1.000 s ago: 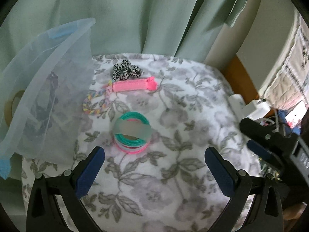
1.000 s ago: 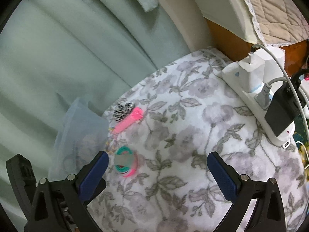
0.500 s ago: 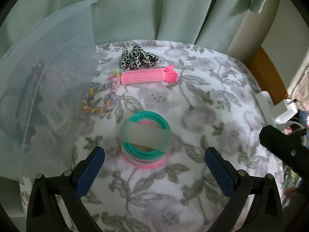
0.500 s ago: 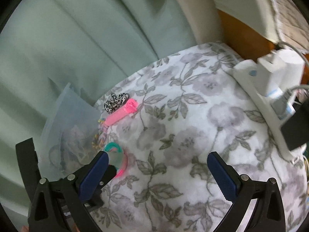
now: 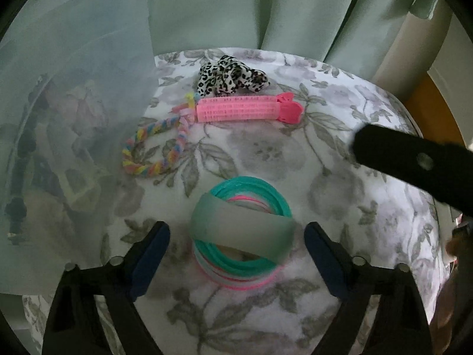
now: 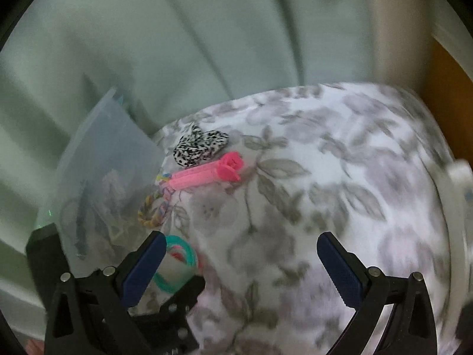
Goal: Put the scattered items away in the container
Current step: 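Lower the left gripper onto the teal-and-pink hair ties while the right approaches the pink roller, then close the left gripper on the hair ties while the right grasps the pink hair roller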
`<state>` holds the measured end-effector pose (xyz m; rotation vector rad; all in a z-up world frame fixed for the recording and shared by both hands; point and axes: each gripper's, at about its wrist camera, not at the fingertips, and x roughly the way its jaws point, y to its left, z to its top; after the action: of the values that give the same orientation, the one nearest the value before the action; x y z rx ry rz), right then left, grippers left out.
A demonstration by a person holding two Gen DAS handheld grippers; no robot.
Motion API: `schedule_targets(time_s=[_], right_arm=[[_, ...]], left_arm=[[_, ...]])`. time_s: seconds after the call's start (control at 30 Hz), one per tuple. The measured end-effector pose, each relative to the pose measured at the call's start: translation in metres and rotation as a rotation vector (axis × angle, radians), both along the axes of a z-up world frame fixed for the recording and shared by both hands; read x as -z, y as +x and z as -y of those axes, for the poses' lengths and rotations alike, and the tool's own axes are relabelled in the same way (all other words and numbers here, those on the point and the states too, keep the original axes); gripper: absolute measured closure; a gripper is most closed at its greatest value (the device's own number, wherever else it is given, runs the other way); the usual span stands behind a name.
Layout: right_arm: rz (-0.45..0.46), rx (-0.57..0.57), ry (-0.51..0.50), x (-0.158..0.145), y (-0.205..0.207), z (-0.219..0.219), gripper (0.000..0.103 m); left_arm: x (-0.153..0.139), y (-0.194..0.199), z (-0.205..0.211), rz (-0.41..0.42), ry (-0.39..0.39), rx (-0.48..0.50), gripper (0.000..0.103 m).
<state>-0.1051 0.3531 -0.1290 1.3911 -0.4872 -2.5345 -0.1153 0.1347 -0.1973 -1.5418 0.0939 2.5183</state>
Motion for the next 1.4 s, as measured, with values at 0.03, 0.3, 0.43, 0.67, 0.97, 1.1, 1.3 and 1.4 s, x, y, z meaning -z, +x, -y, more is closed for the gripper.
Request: schedule_targets(time_s=[0.03,0.3,0.43,0.67,0.97,1.1,1.3,1.4], right_arm=[[-0.001,-0.022,0.003,0.002,-0.006,0.003,0.0],[0.012,-0.148,0.04,0.024,-0.054,0.019,0.0],[-0.006,-0.203,0.062,0.029,-0.073,0.026,0.001],[-0.03,-0.339,0.127,0.04,-0.1,0.053,0.007],[-0.065,-0.447,0.225,0.047,-0.11,0.075,0.012],[-0.075,-0.454,0.261,0.045,-0.098,0.075,0.033],[-0.081,-0.487,0.3,0.043,-0.083,0.073,0.056],[-0.08,-0.518,0.302,0.046,-0.083,0.077,0.055]], left_arm=[[0.002,-0.001,0.001,0.004,0.0,-0.001,0.018],[0.005,-0.001,0.002,-0.027,0.033,0.027,0.031],[0.007,-0.001,0.006,-0.034,0.046,0.021,0.031],[0.007,-0.005,0.02,-0.019,0.073,-0.002,0.031],[0.01,-0.004,0.022,-0.011,0.095,0.003,0.031],[0.011,-0.002,0.023,-0.008,0.102,-0.001,0.031],[0.011,-0.002,0.024,-0.009,0.101,0.0,0.031],[0.011,-0.002,0.024,-0.007,0.106,-0.002,0.031]])
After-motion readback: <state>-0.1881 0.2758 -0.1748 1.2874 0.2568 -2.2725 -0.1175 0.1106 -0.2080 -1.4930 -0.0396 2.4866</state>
